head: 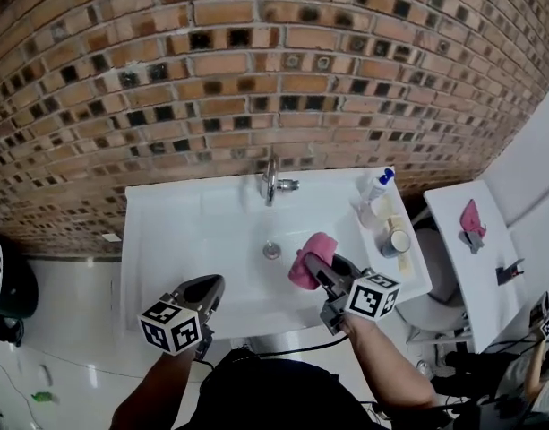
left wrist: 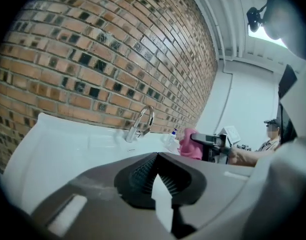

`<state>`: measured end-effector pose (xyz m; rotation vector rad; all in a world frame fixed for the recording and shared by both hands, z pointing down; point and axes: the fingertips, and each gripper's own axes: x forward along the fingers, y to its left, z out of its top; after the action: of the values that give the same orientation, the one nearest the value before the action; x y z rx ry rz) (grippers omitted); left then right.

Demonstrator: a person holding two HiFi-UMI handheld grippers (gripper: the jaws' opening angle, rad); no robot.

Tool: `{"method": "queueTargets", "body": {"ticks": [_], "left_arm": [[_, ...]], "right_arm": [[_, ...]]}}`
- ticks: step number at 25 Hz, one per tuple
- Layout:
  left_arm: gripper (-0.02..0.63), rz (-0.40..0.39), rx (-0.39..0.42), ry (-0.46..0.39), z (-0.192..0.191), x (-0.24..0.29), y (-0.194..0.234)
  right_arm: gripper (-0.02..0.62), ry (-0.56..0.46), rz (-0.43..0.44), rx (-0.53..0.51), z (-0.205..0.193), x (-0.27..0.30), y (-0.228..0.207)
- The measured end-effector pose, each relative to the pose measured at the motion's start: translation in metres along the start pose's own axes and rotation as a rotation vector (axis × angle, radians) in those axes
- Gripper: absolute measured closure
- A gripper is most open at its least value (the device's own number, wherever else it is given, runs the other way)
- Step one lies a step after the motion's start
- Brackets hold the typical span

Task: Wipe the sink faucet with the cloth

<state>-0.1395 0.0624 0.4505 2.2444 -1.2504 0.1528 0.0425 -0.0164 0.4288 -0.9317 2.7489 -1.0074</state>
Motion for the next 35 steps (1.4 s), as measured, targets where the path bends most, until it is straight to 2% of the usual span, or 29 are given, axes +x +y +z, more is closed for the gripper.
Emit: {"method": "queueTargets", "body": {"ticks": [5, 14, 21, 35], "left_arm": [[0.600, 0.006, -0.031, -0.042, -0.011, -0.010, -0.039], [0.600, 0.015, -0.032, -0.050, -0.049, -0.021, -0.098], [0.600, 0.052, -0.031, -0.068, -0.058, -0.027, -0.112], [0.600, 0.050, 0.005, -0.054, -0.063, -0.031, -0.133]], "right_arm": [[0.460, 0.005, 0.026, -0.081, -0.004, -0.062, 0.036], [0.463, 0.067, 0.043, -0.156, -0.045, -0.137, 0.058], [0.465, 0.077, 0.063, -0.195, -0.048, -0.161, 0.064], [0.472, 0.079, 0.072, -0.238, -0.054, -0.177, 0.064]]}}
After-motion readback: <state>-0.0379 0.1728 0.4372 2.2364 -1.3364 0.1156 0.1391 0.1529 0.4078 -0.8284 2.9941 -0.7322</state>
